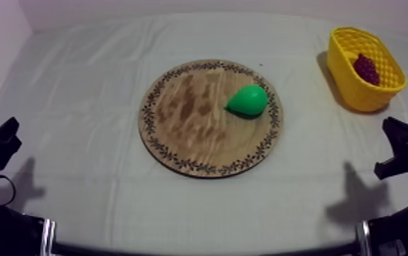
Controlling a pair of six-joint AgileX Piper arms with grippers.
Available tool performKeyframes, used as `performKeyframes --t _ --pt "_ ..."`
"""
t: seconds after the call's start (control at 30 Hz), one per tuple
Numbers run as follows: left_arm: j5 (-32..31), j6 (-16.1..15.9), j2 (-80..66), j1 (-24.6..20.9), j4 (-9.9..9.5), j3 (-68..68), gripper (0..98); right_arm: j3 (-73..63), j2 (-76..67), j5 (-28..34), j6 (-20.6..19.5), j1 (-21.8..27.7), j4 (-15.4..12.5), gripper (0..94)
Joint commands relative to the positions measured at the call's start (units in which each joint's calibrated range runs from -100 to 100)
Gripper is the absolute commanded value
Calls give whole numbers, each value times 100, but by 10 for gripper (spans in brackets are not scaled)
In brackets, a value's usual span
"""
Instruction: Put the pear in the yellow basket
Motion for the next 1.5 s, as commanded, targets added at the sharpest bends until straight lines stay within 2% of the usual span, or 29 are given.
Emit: performKeyframes --t 0.0,1.13,1.3,1.47 --pt "-1 -1 0 1 -2 0 1 5 -5 1 -1 -1 1 6" --pt "-1 -1 0 1 -2 0 1 5 -5 -41 21 -1 -13 25" --pt "-1 -1 0 1 -2 0 1 -65 23 -74 322 -42 -90 10" --pt "-1 -1 0 1 -2 0 1 -717 570 -56 318 -258 147 7"
